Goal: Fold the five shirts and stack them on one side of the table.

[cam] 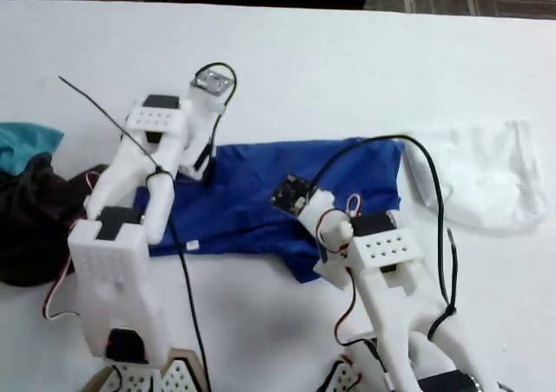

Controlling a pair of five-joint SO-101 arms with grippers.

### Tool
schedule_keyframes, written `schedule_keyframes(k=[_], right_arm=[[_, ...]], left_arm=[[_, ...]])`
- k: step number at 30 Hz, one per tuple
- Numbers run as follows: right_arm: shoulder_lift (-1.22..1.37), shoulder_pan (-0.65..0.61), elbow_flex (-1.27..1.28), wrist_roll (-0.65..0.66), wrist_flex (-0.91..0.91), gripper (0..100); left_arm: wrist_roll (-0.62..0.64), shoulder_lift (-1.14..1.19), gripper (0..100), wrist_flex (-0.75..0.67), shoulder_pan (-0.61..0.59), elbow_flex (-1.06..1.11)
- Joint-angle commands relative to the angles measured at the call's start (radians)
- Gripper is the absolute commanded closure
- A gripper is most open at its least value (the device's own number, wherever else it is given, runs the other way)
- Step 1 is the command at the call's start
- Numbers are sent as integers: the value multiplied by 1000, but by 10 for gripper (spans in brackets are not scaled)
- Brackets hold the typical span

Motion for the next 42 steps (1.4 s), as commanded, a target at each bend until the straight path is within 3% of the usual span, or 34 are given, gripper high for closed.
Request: schedule_keyframes(k=[1,8,13,17,20,26,34,42], right_arm=[[-31,1,26,2,-53,988],[-48,-8,32,6,87,978],[-162,-2,29,132,163,978],[-295,-1,-23,123,185,975],[-334,-5,-52,6,159,965],[-203,-8,-52,-52,102,801],[2,-2,-157,-55,-7,801],[255,-7,-348,-58,-7,801]], left_arm=[[61,11,812,-64,-9,-30],[110,9,812,-95,-23,-31],[109,11,812,-94,-20,-31],[109,11,812,-94,-20,-30],[109,11,812,-94,-20,-25],[109,11,812,-94,-20,-25],[109,11,812,-92,-18,-27],[109,12,812,-92,-18,-28]])
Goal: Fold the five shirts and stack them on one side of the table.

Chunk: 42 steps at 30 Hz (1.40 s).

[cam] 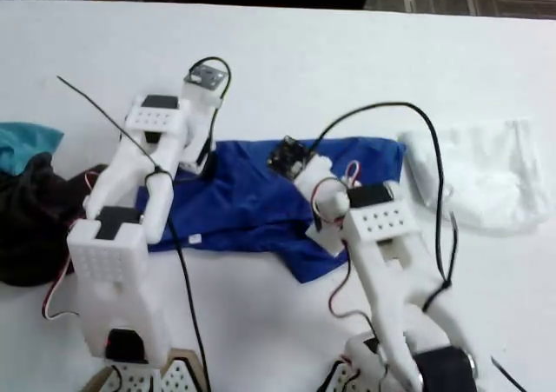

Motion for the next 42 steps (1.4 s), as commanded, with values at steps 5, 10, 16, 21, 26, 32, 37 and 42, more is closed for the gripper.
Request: schedule_keyframes(k=[5,10,16,21,26,32,37,42], right_arm=[[99,-5,-101,-11,38,801],[10,-7,-110,-11,154,801],[-13,-58,11,-11,99,801],[-12,-51,80,-5,-45,825],[24,1,78,-3,-94,947],[151,31,75,-3,-97,920],[166,28,48,-3,-102,920],[165,28,-12,-3,-65,977]], left_arm=[[15,8,812,-48,-9,-28],[15,8,812,-48,-9,-30],[15,8,812,-48,-9,-30],[15,8,812,-48,-9,-28],[15,8,812,-48,-9,-27],[15,8,812,-48,-9,-27],[15,8,812,-48,-9,-27],[15,8,812,-48,-9,-27]])
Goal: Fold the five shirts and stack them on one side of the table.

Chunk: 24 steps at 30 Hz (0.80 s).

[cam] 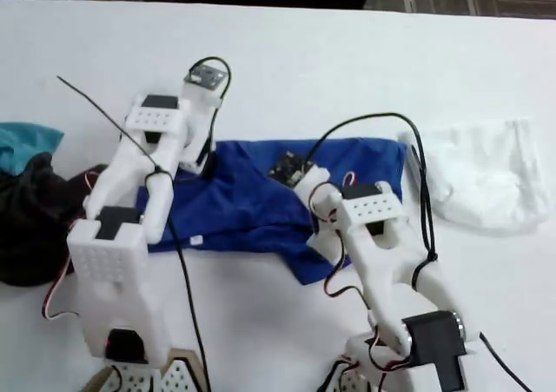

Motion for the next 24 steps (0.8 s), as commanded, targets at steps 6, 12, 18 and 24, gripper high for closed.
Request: schedule_keyframes(k=[6,12,18,24], right_arm=[[1,-4,-192,-3,159,978],[1,-56,-226,-3,251,978],[-97,-222,-227,-11,331,978],[-153,-268,-184,-8,331,978]], left_arm=[[15,8,812,-48,-9,-28],[15,8,812,-48,-9,-28],[15,8,812,-48,-9,-28],[15,8,812,-48,-9,-28]])
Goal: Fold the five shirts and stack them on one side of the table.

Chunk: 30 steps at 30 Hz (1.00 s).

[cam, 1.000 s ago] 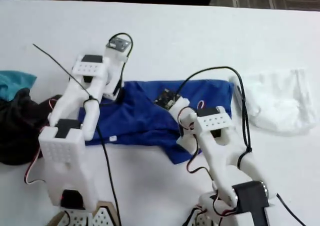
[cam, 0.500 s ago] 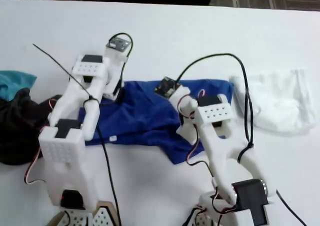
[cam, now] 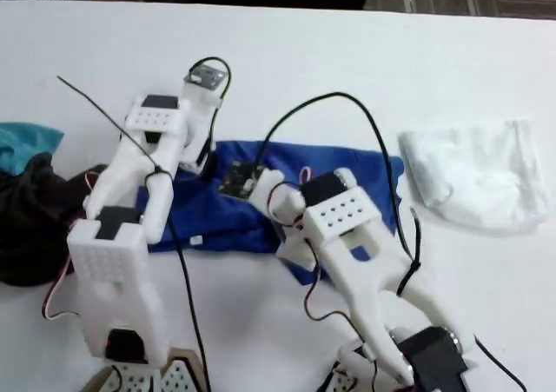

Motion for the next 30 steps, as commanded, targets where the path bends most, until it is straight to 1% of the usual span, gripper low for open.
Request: schedule_keyframes(k=[1,8,14,17,19,20,23,26,28,30], right_arm=[[-51,2,23,-5,-7,978],[-51,62,138,-3,-113,965],[-64,64,135,-11,-110,800],[-81,68,58,-11,-51,776],[-114,82,-5,-11,-16,785],[-128,101,-23,-12,-19,789],[-133,179,-37,-12,-74,806],[-88,266,-37,-11,-124,815],[-47,306,-37,-6,-140,814],[-8,328,-37,-5,-151,814]], left_arm=[[15,8,812,-48,-9,-28],[15,8,812,-48,-9,-28],[15,8,812,-48,-9,-28],[15,2,812,-40,-12,-30],[15,-11,812,23,-15,-62],[15,-25,812,78,-17,-88],[15,-69,812,242,-28,-177],[15,-91,812,376,-58,-228],[14,-91,812,425,-80,-214],[11,-98,812,433,-101,-189]])
